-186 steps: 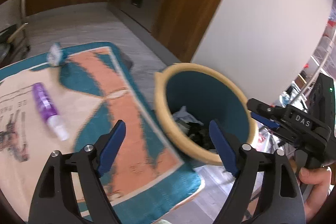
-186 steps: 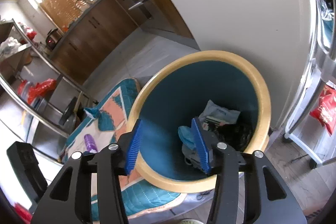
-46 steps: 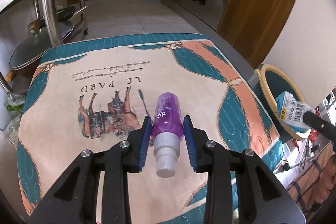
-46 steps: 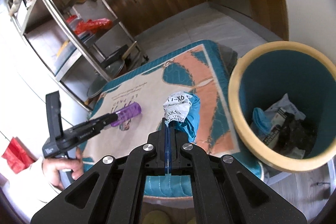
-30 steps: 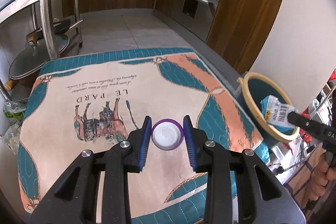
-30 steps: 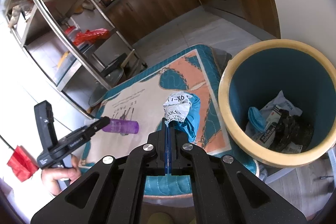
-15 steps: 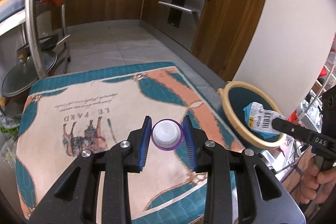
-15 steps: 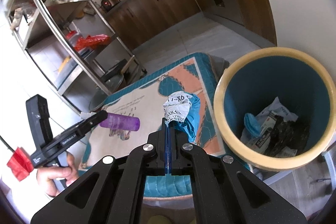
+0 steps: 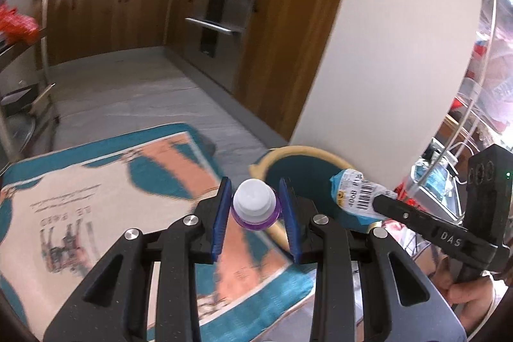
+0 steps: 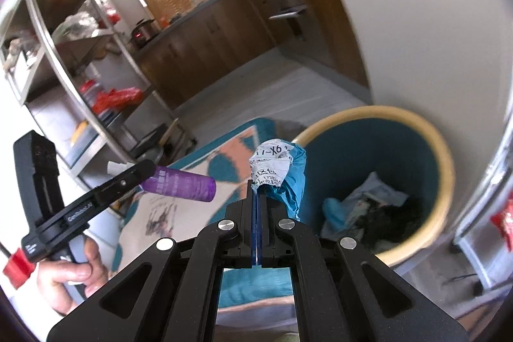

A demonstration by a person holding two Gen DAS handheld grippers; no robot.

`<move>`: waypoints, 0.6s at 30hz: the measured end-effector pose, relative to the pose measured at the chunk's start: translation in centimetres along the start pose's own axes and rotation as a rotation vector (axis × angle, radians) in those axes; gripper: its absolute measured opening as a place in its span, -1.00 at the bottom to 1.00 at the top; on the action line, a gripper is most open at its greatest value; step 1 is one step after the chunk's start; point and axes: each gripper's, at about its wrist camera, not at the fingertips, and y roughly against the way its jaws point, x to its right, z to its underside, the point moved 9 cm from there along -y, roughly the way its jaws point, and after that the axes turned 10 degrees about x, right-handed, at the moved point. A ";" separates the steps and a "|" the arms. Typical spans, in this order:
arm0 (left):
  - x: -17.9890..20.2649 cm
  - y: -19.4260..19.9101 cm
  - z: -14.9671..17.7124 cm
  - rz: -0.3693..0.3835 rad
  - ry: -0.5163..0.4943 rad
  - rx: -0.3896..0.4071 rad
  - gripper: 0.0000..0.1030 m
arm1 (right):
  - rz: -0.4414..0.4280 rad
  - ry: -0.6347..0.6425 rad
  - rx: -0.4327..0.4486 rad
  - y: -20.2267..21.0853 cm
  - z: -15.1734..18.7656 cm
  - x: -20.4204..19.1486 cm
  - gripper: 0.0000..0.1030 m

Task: Collect trash
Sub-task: 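Carry the purple bottle and wrapper over the teal bin with both tools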

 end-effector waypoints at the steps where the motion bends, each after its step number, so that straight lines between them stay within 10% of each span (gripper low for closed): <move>1: 0.7 -0.4 0.0 0.009 -0.006 -0.003 -0.41 | 0.009 -0.007 0.003 0.1 -0.2 0.5 -0.98; 18: 8.1 -10.9 4.5 0.041 -0.124 -0.180 -0.41 | 0.142 -0.143 -0.093 -2.5 1.9 6.8 -0.98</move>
